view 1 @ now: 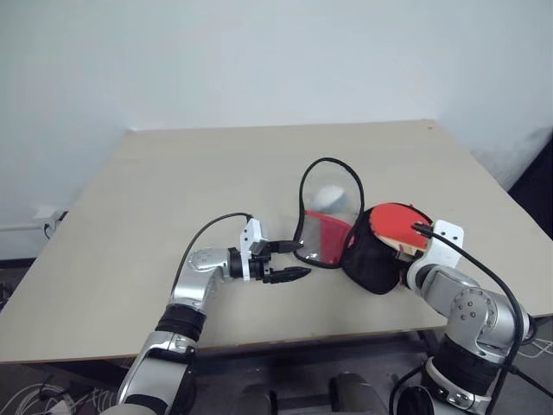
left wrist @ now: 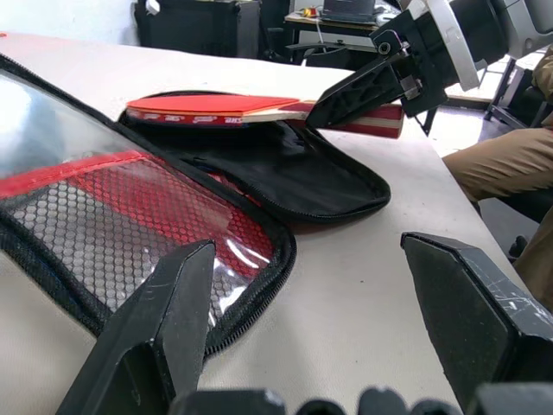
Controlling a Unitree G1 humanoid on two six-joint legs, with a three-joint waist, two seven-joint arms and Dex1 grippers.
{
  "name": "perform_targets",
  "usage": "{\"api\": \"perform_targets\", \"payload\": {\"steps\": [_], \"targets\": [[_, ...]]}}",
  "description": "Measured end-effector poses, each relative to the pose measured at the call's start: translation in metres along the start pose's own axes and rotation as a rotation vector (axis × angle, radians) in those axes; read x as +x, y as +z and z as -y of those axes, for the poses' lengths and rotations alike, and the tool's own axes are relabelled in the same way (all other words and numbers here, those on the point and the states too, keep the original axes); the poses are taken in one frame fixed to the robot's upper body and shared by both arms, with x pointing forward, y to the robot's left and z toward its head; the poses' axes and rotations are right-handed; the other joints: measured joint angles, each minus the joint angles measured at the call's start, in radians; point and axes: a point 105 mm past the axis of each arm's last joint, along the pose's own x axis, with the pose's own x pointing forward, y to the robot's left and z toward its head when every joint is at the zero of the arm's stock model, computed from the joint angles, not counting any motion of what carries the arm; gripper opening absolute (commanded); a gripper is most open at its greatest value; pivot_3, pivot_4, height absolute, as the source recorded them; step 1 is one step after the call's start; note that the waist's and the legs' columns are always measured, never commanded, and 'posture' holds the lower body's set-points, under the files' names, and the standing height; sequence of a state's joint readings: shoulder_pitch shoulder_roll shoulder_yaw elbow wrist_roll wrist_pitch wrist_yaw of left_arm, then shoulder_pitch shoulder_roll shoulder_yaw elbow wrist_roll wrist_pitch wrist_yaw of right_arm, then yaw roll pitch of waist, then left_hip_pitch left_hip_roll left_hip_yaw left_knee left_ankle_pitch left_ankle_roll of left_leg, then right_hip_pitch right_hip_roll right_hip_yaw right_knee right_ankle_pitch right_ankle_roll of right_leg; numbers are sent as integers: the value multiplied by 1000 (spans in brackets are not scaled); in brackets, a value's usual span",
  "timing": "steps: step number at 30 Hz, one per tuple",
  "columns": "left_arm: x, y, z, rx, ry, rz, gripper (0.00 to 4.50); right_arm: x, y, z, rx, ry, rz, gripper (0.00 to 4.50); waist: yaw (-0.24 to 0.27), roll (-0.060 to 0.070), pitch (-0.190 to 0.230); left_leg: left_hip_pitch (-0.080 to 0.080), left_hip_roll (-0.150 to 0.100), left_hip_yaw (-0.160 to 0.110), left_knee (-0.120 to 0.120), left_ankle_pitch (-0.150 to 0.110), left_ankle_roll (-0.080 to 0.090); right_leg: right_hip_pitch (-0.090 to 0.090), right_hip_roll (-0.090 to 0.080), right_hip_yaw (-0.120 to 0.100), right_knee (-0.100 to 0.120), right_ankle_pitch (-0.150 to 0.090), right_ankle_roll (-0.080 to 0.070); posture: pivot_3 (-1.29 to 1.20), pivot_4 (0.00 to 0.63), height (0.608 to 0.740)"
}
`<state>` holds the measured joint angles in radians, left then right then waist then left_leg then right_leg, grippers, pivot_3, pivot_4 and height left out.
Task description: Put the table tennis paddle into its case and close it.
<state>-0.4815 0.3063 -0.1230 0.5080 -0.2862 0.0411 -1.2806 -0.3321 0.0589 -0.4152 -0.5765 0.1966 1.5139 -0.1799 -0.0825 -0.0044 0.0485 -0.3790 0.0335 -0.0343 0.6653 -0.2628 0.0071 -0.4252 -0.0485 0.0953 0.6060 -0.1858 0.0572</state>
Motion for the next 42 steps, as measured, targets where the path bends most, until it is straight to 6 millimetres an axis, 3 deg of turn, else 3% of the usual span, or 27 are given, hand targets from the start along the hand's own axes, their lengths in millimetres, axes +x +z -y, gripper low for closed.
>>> {"api": "perform_targets", "payload": {"steps": [14, 24, 42], "targets": [[4, -1, 3, 4, -15, 0, 3638, 0, 7, -1, -34, -30, 46, 1182, -3, 1, 0, 0, 0, 0, 0, 0, 0, -1, 0, 0, 0, 0, 0, 0, 0, 740], [5, -1, 3, 4, -14, 1, 3638, 9, 6, -26, 20, 41, 13, 1182, -18, 1, 0, 0, 0, 0, -1, 0, 0, -1, 0, 0, 0, 1, 1, 0, 0, 740], [5, -1, 3, 4, -15, 0, 3638, 10, 9, -18, 27, -49, 18, 1182, -18, 2, 1, 0, 0, -1, -2, 0, 0, -1, 0, 0, 0, 1, 1, 0, 0, 740]]}}
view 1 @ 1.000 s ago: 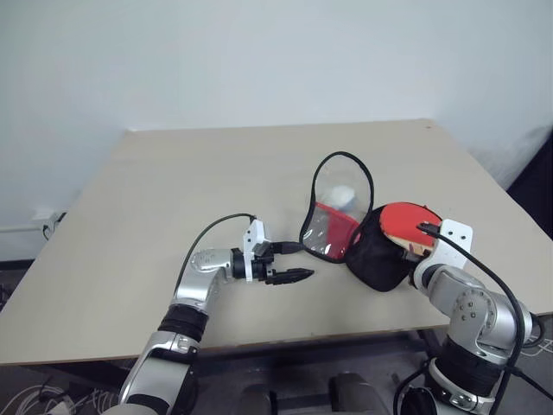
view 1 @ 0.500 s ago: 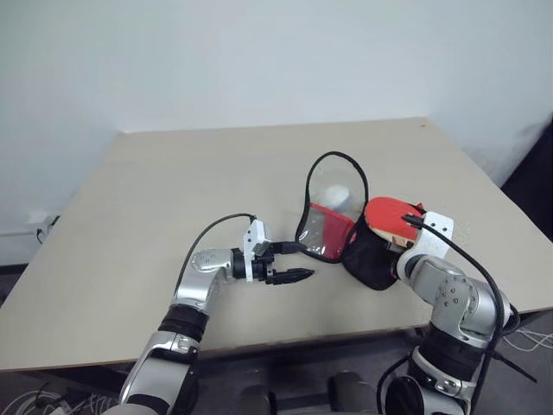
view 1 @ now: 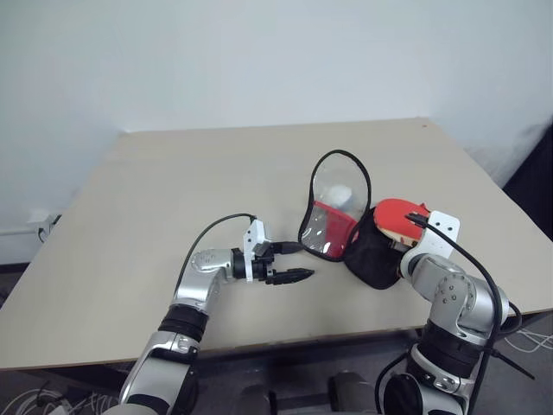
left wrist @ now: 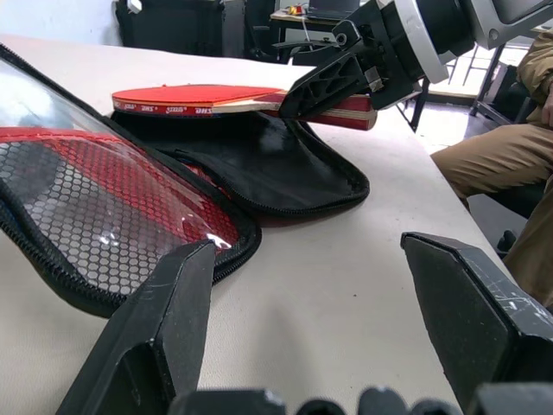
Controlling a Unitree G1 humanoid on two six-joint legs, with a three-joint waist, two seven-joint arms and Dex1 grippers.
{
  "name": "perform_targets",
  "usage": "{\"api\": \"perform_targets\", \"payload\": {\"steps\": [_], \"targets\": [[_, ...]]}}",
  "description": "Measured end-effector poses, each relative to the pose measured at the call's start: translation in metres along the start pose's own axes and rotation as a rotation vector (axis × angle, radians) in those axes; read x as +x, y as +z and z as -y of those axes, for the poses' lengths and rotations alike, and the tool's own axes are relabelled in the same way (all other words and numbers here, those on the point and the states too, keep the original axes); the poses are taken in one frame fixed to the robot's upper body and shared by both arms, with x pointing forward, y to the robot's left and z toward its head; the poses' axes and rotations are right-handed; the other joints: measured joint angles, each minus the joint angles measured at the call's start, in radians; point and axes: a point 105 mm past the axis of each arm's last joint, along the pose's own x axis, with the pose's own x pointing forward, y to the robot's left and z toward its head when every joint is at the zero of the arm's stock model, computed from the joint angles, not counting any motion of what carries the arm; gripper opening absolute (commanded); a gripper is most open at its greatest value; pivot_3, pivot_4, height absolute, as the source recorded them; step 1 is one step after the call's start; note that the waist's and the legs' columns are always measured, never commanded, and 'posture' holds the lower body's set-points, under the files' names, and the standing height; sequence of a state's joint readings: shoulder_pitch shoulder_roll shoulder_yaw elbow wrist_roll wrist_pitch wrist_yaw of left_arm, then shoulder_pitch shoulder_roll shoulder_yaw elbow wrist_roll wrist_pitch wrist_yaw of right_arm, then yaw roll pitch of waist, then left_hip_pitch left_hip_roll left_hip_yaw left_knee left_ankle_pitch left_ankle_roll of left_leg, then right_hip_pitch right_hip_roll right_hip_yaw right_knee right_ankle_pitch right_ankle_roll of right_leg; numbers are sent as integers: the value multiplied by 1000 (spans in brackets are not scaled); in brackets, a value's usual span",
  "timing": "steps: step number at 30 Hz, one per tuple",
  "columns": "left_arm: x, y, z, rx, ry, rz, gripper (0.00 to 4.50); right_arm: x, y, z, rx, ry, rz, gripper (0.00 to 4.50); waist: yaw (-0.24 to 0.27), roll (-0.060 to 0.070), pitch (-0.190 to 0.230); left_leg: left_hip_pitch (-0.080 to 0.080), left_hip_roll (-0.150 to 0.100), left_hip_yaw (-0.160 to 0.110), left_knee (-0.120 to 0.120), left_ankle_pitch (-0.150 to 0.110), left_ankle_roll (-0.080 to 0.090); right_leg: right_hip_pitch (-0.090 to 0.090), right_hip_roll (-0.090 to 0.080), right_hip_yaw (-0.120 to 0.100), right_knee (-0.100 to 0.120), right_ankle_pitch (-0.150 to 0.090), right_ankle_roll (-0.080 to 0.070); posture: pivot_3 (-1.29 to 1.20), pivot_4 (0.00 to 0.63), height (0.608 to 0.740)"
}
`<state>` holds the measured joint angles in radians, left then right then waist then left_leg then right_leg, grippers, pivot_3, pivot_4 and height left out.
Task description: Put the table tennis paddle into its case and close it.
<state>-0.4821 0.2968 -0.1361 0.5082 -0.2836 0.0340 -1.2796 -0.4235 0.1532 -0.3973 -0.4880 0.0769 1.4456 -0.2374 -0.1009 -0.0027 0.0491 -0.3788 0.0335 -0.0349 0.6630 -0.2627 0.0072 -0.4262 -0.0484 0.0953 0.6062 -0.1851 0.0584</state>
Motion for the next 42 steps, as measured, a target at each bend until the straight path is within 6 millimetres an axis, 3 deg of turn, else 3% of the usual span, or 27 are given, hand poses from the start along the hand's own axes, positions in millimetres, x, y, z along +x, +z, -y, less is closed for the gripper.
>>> {"api": "perform_targets", "payload": {"steps": [20, 24, 32, 42], "targets": [[1, 0, 0, 2, -1, 0, 3638, 8, 8, -1, 40, -34, 24, 1182, -1, 1, 0, 0, 0, 0, -1, 0, 0, 0, 0, 0, 0, 0, 0, 0, 0, 740], [1, 0, 0, 2, 1, 1, 3638, 7, 9, -11, 37, 28, 27, 1182, -2, 1, 0, 0, 0, 0, -1, 0, 0, 0, 0, 0, 0, 0, 0, 0, 0, 740], [3, 1, 0, 4, 1, 8, 3638, -12, 14, -60, -140, 301, 93, 1182, -8, 1, 0, 0, 0, -1, -1, 0, 0, 0, 0, 0, 0, 0, 0, 0, 0, 740], [4, 0, 1, 0, 0, 12, 3638, -11, 19, -49, -139, 266, 131, 1182, -4, 1, 0, 1, 0, -1, -1, 0, 0, 0, 1, 0, 0, 0, 0, 0, 0, 740]]}}
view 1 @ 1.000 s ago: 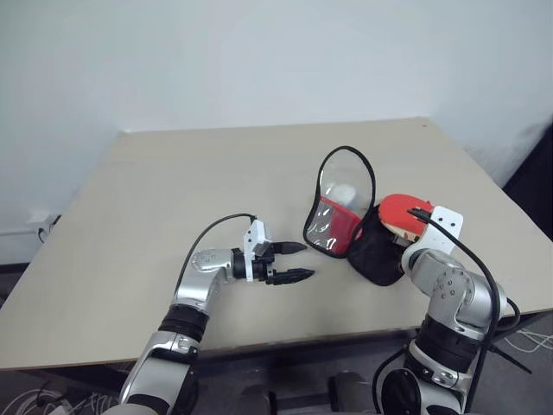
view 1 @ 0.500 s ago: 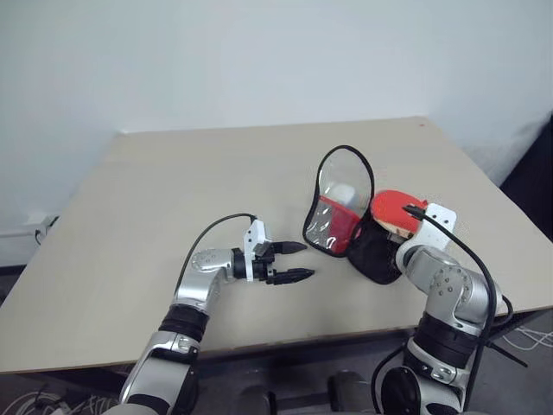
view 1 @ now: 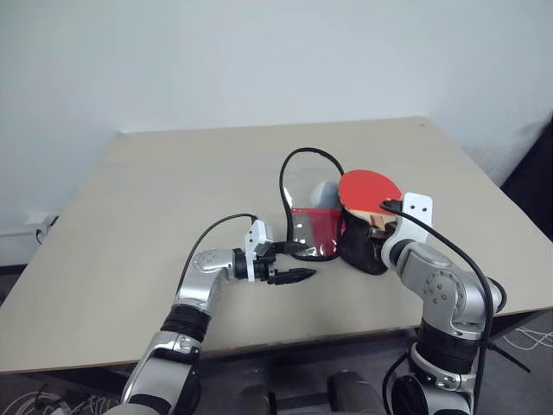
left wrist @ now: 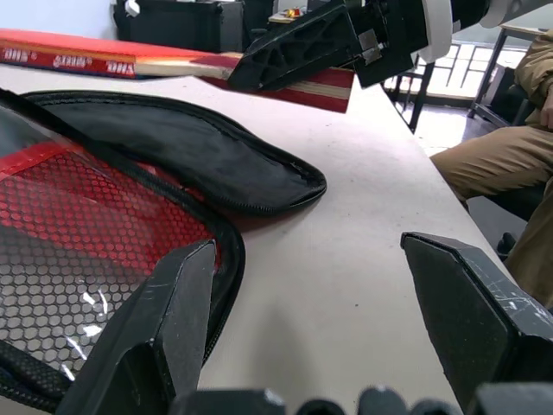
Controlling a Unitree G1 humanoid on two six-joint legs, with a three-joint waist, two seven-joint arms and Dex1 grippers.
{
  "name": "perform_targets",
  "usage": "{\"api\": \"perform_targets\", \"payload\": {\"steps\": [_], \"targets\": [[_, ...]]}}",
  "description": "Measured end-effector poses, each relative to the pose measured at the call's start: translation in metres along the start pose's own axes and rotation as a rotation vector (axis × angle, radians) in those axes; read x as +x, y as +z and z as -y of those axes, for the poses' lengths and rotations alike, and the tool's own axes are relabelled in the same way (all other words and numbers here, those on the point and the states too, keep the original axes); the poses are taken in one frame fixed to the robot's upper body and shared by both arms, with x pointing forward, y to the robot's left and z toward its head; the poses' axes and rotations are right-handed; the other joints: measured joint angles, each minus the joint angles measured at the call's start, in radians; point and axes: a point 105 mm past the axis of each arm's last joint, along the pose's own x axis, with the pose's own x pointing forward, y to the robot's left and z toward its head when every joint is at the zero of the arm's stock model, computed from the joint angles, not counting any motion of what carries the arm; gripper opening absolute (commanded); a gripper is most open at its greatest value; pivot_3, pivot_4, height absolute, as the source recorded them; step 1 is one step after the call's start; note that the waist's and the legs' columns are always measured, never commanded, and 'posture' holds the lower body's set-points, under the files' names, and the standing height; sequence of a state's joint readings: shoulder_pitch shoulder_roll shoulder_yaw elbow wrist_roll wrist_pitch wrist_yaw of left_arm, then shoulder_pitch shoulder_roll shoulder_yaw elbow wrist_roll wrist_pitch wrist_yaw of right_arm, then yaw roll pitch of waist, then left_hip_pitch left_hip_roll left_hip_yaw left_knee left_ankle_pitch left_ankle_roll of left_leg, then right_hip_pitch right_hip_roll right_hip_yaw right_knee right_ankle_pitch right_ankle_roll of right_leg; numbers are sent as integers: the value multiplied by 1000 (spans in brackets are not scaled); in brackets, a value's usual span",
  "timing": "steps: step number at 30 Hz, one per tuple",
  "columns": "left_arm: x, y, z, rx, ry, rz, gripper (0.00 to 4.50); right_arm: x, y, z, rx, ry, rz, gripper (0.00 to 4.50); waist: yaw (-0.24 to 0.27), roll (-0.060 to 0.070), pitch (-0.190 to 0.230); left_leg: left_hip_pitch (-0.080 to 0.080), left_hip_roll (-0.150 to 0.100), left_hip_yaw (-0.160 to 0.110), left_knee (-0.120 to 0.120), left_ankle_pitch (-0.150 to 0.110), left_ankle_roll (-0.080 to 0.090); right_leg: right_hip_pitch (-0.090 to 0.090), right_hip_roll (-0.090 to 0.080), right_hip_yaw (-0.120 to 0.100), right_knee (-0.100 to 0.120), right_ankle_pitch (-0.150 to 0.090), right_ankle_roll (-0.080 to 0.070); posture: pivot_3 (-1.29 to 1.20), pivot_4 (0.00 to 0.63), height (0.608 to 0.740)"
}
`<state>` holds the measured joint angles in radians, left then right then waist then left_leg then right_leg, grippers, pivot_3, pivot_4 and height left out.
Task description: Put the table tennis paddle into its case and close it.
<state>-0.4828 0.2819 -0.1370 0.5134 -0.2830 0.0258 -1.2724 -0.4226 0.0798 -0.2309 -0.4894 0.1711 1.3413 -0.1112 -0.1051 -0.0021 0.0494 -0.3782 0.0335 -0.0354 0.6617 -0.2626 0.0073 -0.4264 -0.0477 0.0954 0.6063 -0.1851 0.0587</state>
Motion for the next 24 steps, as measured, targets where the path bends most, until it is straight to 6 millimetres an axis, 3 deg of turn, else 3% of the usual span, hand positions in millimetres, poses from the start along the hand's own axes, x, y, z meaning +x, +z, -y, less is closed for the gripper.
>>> {"api": "perform_targets", "payload": {"steps": [24], "targets": [[1, 0, 0, 0, -1, 2, 3638, 25, -6, 21, 135, -206, -42, 1182, -4, 0, 0, 0, 0, 0, 0, 0, 0, 0, 0, 0, 0, 0, 1, 0, 0, 740]]}}
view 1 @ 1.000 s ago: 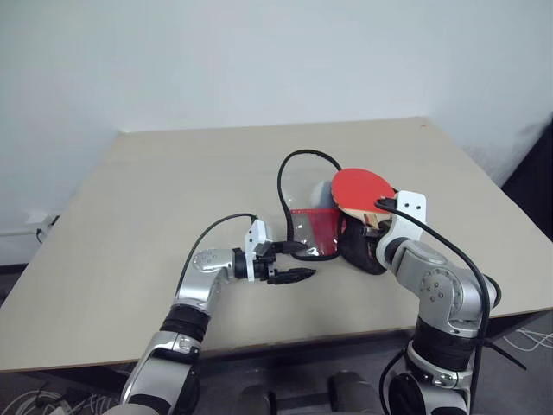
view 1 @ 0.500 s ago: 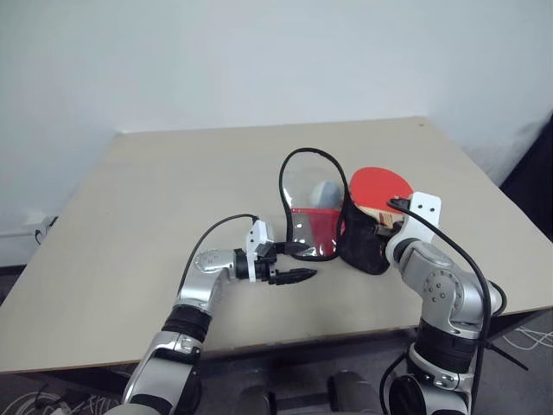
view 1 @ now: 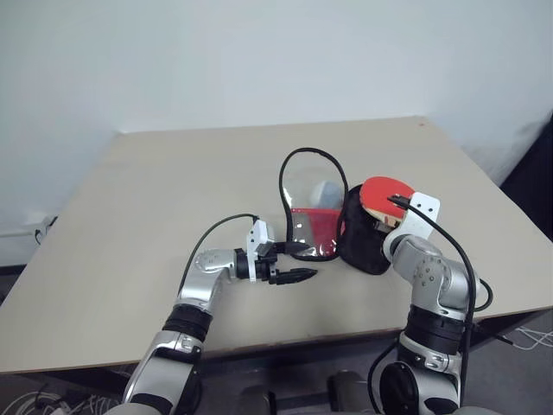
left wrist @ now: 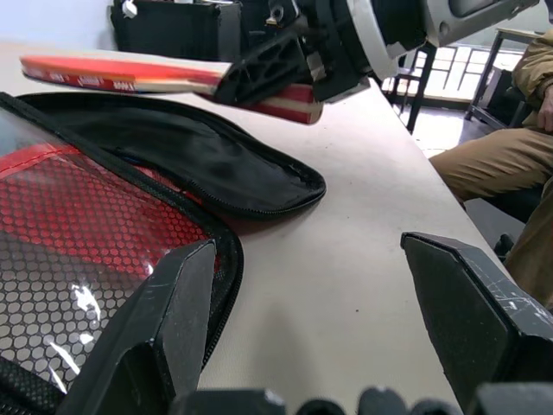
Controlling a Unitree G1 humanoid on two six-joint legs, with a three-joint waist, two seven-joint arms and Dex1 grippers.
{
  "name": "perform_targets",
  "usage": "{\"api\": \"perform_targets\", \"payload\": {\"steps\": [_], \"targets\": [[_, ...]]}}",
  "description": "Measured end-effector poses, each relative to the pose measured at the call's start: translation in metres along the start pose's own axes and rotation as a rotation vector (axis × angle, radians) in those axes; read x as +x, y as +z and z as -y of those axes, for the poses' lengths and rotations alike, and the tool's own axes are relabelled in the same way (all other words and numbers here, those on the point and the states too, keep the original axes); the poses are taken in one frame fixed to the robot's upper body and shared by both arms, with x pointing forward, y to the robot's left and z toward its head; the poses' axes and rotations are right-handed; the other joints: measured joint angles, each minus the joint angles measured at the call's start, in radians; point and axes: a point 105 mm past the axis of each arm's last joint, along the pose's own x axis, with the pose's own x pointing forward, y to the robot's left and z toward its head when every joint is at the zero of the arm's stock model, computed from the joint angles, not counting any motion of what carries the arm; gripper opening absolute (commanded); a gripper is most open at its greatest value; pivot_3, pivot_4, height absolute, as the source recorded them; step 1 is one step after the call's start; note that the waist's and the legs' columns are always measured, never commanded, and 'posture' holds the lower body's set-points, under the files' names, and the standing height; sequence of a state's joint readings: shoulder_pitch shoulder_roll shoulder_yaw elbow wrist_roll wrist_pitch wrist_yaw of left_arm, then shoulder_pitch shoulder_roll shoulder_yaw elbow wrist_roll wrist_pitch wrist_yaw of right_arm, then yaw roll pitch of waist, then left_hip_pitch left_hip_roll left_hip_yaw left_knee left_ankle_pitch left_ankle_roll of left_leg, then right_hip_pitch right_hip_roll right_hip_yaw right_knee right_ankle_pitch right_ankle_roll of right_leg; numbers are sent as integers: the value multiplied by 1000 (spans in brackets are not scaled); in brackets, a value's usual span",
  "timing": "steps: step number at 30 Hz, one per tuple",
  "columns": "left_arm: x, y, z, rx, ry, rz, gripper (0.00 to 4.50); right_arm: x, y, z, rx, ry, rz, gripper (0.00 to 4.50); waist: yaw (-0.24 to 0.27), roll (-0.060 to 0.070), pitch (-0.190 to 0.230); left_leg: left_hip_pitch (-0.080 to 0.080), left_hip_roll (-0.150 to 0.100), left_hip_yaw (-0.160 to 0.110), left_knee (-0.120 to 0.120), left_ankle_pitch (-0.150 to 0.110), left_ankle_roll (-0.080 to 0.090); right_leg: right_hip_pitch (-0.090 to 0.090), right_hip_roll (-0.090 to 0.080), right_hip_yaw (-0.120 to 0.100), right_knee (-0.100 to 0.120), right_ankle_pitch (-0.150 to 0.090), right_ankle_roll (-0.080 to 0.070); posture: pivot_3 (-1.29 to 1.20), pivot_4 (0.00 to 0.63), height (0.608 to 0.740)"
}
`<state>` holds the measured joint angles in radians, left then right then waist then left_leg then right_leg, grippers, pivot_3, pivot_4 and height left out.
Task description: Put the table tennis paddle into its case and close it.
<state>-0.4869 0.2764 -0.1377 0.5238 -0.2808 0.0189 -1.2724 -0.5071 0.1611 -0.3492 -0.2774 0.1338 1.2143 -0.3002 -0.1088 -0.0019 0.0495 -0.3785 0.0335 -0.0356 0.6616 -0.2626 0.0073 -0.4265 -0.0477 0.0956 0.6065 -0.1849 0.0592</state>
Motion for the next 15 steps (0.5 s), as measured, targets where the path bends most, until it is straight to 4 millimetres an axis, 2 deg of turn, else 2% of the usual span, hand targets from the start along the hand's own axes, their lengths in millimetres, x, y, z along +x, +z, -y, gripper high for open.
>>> {"api": "perform_targets", "payload": {"steps": [6, 15], "targets": [[0, 0, 0, 0, 0, -1, 3638, 0, -1, 3, 16, -17, -5, 1182, 0, 0, 0, 0, 0, 0, 0, 0, 0, 0, 0, 0, 0, 0, 0, 0, 0, 740], [0, -1, 0, 2, 0, -7, 3638, 0, -2, -5, 23, 27, -14, 1182, 0, 0, 0, 0, 0, 0, 0, 0, 0, 0, 0, 0, 0, 0, 0, 0, 0, 740]]}}
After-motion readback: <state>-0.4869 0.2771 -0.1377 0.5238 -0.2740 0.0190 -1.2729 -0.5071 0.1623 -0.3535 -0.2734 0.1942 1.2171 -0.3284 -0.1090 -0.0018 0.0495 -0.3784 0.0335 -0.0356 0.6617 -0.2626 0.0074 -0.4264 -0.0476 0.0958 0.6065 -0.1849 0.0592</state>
